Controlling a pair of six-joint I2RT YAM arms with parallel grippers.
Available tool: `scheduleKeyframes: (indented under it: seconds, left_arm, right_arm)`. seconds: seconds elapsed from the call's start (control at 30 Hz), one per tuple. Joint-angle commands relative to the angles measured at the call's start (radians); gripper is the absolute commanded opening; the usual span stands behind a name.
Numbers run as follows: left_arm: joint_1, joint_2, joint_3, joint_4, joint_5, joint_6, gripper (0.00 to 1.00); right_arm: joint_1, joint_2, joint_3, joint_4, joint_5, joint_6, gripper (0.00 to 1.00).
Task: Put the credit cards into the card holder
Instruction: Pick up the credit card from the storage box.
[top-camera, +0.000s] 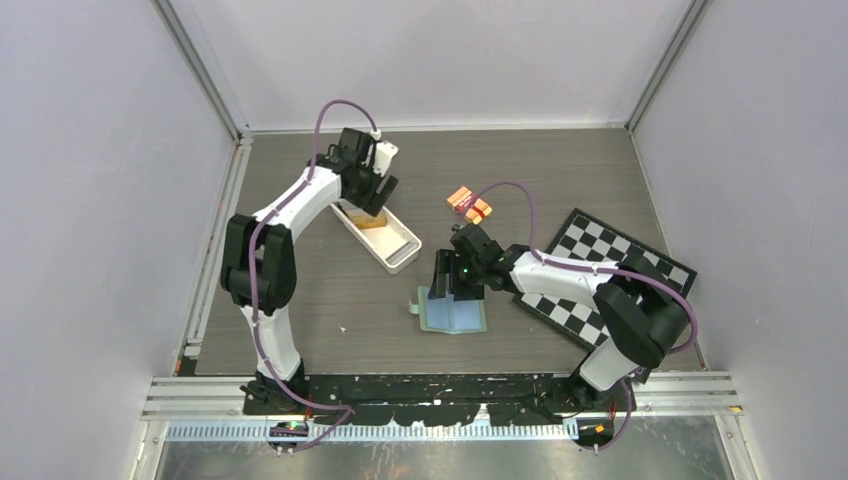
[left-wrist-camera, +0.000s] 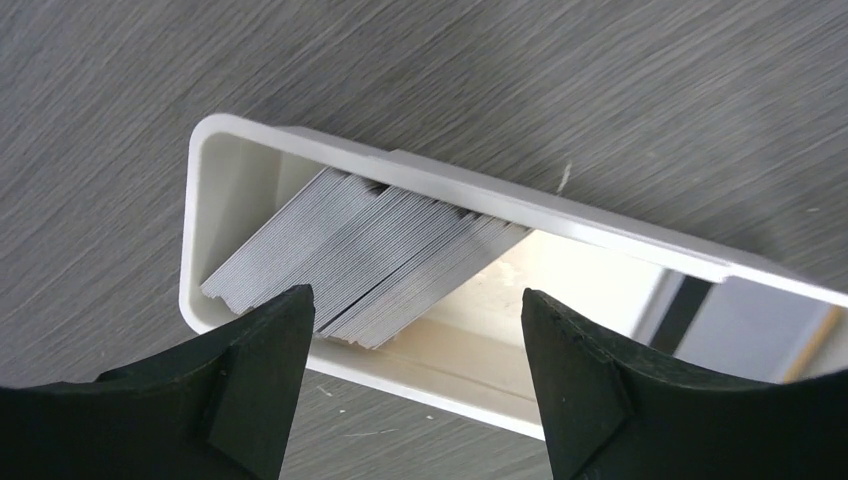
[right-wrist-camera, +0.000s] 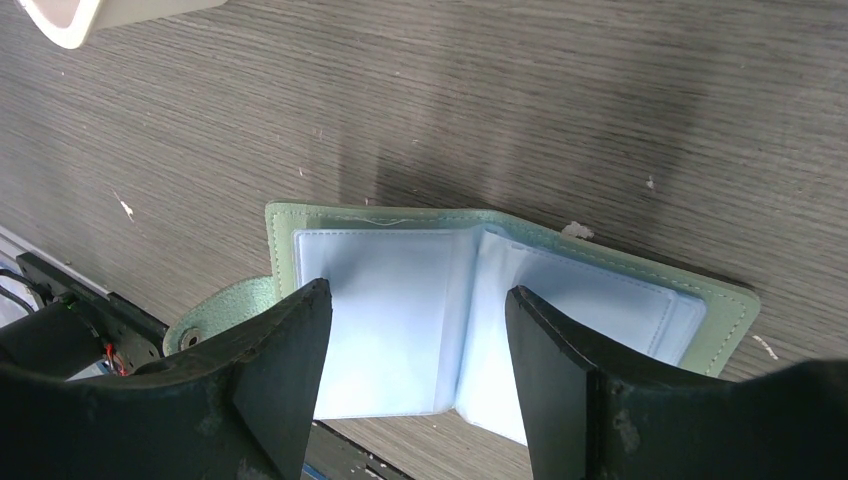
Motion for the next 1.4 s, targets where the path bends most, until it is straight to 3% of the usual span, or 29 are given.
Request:
scheduleKeyframes:
  seconds: [0.0,0.13,0.53,1.07,1.23,1.37]
  left_arm:
    - [0.009,-0.01,-0.068,0.093,-0.063,0.123,0.78]
    - [0.01,-0.035,-0.147,0.229,-0.087,0.157,0.79]
    - [0.009,-0.003,-0.181,0.295,-0.148,0.189,0.78]
    - [-0.009,-0.089,-0.222,0.36,-0.235,0.196,0.56]
    - [-0.011,-0.083,-0.221,0.344,-0.203,0.198,0.49]
    - [-0.02,-0.073,-0.222,0.324,-0.184,0.212,0.33]
  right_arm:
    - [-0.003,-0.007,0.022,0.035,-0.006,0.001,0.69]
    - [-0.003,-0.007,0.019,0.035,-0.009,-0.001,0.7]
    - [-0.003,-0.018,0.001,0.05,-0.01,0.011,0.69]
    - [-0.004,-0.035,-0.016,0.056,-0.004,0.025,0.69]
    - [-0.004,-0.037,-0.021,0.056,-0.003,0.028,0.69]
    - [-0.004,-0.034,-0.024,0.058,0.001,0.03,0.69]
